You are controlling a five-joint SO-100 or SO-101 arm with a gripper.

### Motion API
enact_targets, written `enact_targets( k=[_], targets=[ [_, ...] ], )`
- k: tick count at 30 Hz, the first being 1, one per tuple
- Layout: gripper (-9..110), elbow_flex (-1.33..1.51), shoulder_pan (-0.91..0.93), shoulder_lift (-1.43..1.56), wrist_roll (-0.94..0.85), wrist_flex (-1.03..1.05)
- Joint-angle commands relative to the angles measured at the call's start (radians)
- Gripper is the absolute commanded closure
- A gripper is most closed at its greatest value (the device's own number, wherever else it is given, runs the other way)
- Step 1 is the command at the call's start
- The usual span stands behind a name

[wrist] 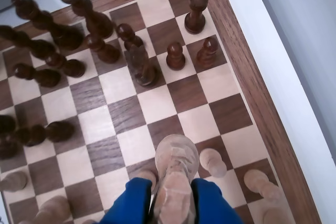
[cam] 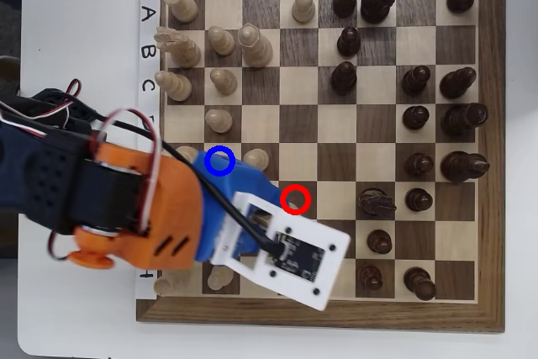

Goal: Move the piece to destination

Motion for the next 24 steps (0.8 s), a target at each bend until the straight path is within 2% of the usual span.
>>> enact_targets(
  k=[1, 8, 24],
  targets=[
    [101, -0.304, -0.077, 0.281, -0.032, 0.204],
    [101, -0.216, -0.138, 0.345, -0.025, 0.252],
    [101, 0.307, -0.221, 0.526, 0.014, 0.17]
  ],
)
